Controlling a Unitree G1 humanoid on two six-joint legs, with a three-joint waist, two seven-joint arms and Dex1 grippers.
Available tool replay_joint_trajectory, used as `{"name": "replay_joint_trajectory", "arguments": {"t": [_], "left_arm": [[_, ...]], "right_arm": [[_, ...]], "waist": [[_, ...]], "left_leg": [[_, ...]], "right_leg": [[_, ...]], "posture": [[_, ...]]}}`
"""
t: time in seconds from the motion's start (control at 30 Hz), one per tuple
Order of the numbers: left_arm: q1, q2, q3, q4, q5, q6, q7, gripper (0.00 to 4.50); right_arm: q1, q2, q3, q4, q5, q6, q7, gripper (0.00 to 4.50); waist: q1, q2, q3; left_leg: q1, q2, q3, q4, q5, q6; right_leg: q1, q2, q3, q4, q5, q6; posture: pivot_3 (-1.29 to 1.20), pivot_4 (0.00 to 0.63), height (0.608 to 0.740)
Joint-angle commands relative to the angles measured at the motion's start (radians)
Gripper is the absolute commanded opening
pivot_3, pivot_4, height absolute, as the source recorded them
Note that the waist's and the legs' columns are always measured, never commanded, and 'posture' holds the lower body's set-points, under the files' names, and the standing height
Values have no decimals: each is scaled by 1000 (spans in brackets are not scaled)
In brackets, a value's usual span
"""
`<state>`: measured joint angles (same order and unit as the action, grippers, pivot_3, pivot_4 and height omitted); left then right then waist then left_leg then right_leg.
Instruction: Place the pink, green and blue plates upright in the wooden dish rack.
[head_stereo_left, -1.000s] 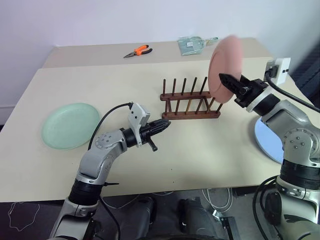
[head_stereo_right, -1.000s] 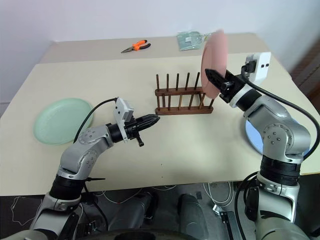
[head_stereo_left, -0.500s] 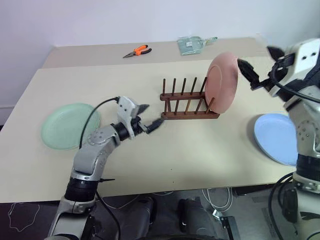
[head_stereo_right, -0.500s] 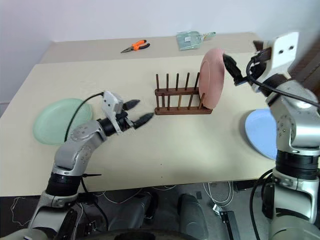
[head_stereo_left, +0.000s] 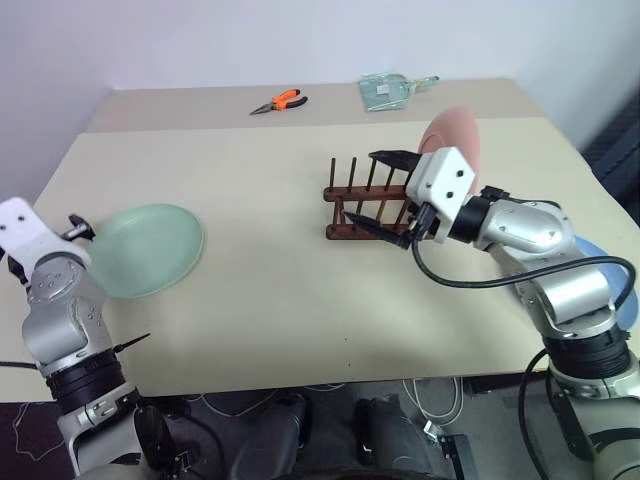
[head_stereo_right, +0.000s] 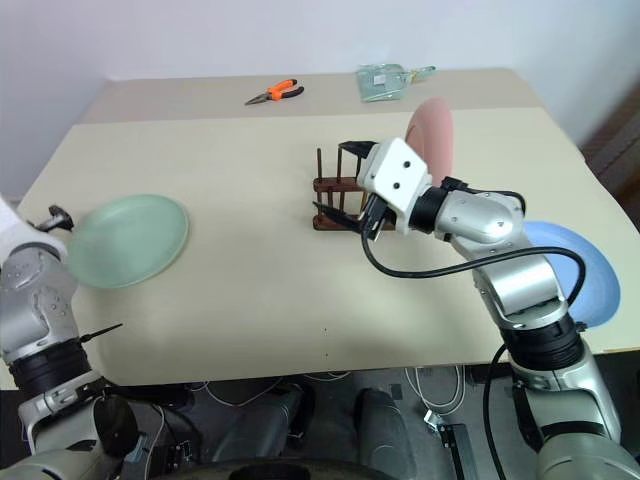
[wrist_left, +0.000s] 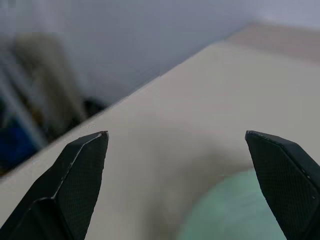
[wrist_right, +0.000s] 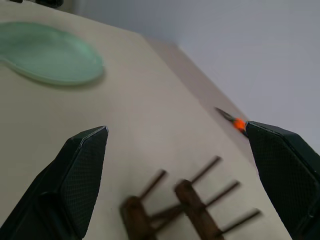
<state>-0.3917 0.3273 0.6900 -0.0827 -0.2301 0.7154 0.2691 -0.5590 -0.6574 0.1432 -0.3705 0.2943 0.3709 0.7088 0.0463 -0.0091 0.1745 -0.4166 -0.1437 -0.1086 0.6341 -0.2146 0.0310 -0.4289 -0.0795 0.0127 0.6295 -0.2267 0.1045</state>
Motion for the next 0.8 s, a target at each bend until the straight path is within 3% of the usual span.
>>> {"name": "replay_joint_trajectory", "arguments": {"t": [0.03,0.2,0.27,0.4,0.53,0.8], "left_arm": [[20,-70,62,-108,-146,145,-22,4500],[26,-178,173,-176,-335,291,-4,4500],[18,-212,224,-168,-373,303,43,3961],[0,-209,252,-137,-400,294,88,2155],[-1,-166,166,-136,-393,260,30,60],[-142,-79,-116,-223,-391,119,-162,18]], "right_arm": [[-13,16,-13,18,-20,-45,20,4471],[-15,33,-9,51,-39,-74,39,4471],[-16,44,-8,58,-49,-83,39,4500],[-14,57,-10,63,-53,-72,45,4500],[-11,51,-16,67,-53,-46,55,4500],[-26,54,38,75,-182,-137,36,4500]], "waist": [[4,-1,0],[-7,-3,-1],[-9,-2,-1],[-7,-2,-1],[-3,-3,-1],[-7,-3,-1]], "left_leg": [[0,0,0,1,0,0],[0,0,0,0,0,0],[0,1,0,-1,0,-1],[1,1,0,-2,1,-2],[1,1,0,-1,1,-2],[1,1,0,-2,1,-2]], "right_leg": [[1,0,0,0,0,0],[1,0,0,1,0,0],[2,1,0,2,0,0],[2,1,0,2,0,0],[2,1,0,1,0,0],[2,1,0,1,0,-1]], "posture": [[0,150,727],[0,150,727],[0,150,727],[0,150,727],[0,150,727],[0,150,727]]}}
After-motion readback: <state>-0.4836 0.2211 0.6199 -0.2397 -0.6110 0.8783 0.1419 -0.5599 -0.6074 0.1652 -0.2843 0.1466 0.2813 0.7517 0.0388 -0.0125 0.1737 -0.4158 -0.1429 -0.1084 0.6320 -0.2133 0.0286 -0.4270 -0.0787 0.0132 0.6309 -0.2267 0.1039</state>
